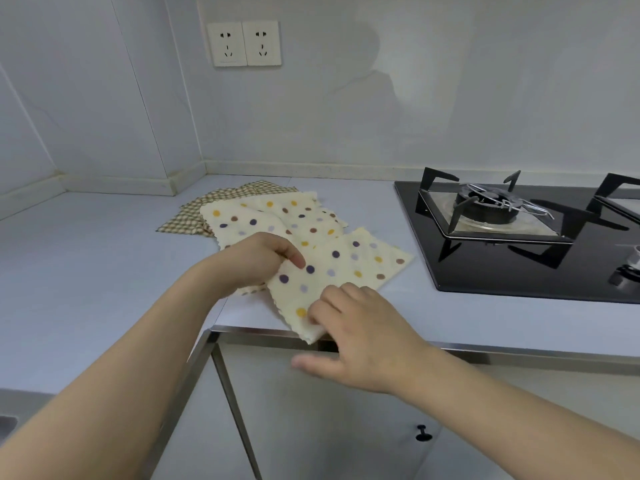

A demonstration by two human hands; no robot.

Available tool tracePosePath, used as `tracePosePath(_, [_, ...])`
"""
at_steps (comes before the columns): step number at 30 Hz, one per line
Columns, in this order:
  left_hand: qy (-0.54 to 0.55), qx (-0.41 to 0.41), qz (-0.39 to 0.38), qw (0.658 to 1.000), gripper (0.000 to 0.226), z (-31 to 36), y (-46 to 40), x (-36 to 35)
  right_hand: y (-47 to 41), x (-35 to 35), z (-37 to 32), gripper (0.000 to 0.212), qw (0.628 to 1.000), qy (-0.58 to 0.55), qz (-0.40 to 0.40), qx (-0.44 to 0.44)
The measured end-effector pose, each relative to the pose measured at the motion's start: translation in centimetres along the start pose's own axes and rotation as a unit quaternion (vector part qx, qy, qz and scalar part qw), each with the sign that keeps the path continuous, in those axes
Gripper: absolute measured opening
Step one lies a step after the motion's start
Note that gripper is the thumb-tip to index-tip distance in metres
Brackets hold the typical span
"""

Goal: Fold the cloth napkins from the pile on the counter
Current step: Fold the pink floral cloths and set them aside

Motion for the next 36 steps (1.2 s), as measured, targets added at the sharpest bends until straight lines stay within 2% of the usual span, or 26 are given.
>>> tracePosePath(3, [-0.017,-0.024,-0.058,0.998,0.066,0.3,0.9,0.2,0.4,0.1,-0.3,0.037,0.998,0.042,-0.006,0.046])
tracePosePath(6, [-0.013,-0.042,-0.103,0.994,0.059,-0.1,1.2,0.9,0.5,1.1,0.2,0.023,0.999,-0.001,0.004,0.04])
tracePosePath(8, [0.016,-0.063,-0.146,0.987,0.046,0.2,1.7,1.3,0.5,2.5,0.6,0.022,0.994,-0.094,0.019,-0.059])
tracePosePath(11, [0.037,-0.1,-0.176,0.979,0.02,1.5,2.4,1.4,0.8,3.6,1.5,0.016,0.925,-0.283,0.033,-0.251])
tracePosePath(15, [0.052,-0.1,-0.19,0.975,0.008,2.0,2.9,1.1,1.4,4.0,3.3,0.009,0.864,-0.343,0.032,-0.367])
tracePosePath(16, [0.06,-0.092,-0.189,0.976,0.018,1.8,2.9,1.0,1.5,4.2,3.9,0.009,0.86,-0.332,0.031,-0.386])
tracePosePath(18, [0.092,-0.057,-0.142,0.984,0.026,1.9,2.5,0.4,1.5,4.7,5.6,0.01,0.867,-0.288,0.034,-0.405])
tracePosePath(21, [0.132,-0.03,-0.009,0.991,0.019,2.8,1.5,-1.2,1.0,5.0,8.5,0.026,0.874,-0.24,0.02,-0.423])
tracePosePath(23, [0.125,-0.035,0.039,0.991,0.023,3.4,0.4,-2.6,0.6,4.8,10.4,0.034,0.881,-0.211,0.002,-0.423])
tracePosePath(25, [0.074,-0.042,0.075,0.993,0.022,4.0,-0.8,-4.1,0.2,4.5,12.0,0.033,0.899,-0.164,-0.028,-0.406])
tracePosePath(29, [-0.099,-0.08,0.104,0.986,0.023,4.6,-2.2,-6.6,0.0,3.2,13.7,0.028,0.927,-0.047,-0.133,-0.347])
tracePosePath(32, [-0.15,-0.093,0.117,0.977,0.031,4.0,-2.7,-7.7,-0.2,2.2,14.1,0.026,0.94,0.011,-0.169,-0.298])
tracePosePath(36, [-0.196,-0.141,0.147,0.959,0.032,3.7,-2.8,-8.3,-0.5,1.5,14.1,0.009,0.942,0.063,-0.208,-0.257])
Point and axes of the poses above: each hand's wrist, its own y-axis away from the middle knuckle, its own x-axis out of the back of the hand, z = x × y, the point moved 4 cm from there along -y, towards the middle knuckle, and after that the axes turned 15 degrees about z, right-handed, at the moved point
